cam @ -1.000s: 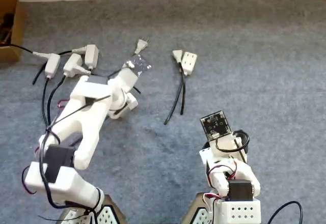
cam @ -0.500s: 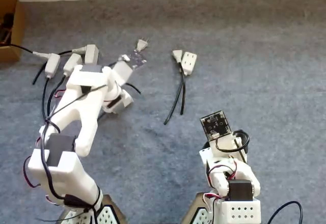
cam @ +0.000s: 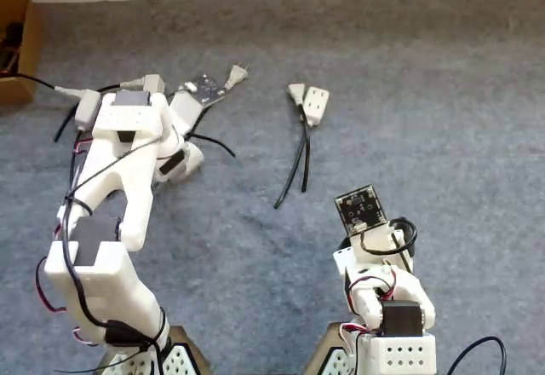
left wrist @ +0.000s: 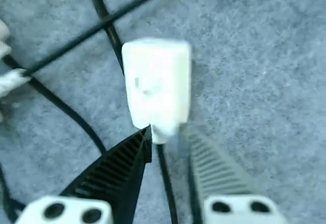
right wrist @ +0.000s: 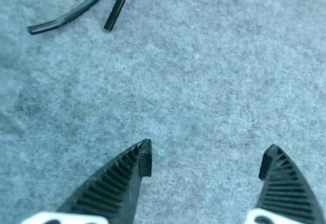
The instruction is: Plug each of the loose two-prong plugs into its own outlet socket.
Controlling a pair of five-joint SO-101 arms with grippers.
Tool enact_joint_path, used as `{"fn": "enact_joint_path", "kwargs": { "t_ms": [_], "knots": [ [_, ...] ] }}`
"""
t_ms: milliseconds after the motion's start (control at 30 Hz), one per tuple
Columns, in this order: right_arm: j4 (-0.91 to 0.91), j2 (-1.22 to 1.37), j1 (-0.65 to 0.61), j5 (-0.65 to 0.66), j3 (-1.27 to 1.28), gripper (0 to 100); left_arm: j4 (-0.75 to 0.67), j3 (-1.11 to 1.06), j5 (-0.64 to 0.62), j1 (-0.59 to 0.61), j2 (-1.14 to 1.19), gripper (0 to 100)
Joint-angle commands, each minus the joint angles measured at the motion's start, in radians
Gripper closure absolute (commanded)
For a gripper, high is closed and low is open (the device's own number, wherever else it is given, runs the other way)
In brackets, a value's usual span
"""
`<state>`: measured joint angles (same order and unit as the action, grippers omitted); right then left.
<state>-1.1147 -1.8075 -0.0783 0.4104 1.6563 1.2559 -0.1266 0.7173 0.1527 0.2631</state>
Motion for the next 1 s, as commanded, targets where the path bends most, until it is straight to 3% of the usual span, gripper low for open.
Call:
{"fn": "enact_joint_path", "kwargs": {
  "t_ms": [0,467,700,967],
  "knots": [
    [0.016,-0.019,-0.010,0.012,0.113,66.6,0.000,0.024,0.000,0.016,-0.012,73],
    [0.016,-0.019,-0.010,0.043,0.114,66.6,-0.006,0.024,0.000,-0.105,0.015,72],
    [0.015,-0.019,-0.010,0.041,0.114,66.6,-0.176,0.067,0.000,-0.099,0.174,72],
    [0.015,-0.019,-0.010,0.043,0.114,66.6,-0.051,0.308,0.000,-0.056,0.300,74]
  ]
}}
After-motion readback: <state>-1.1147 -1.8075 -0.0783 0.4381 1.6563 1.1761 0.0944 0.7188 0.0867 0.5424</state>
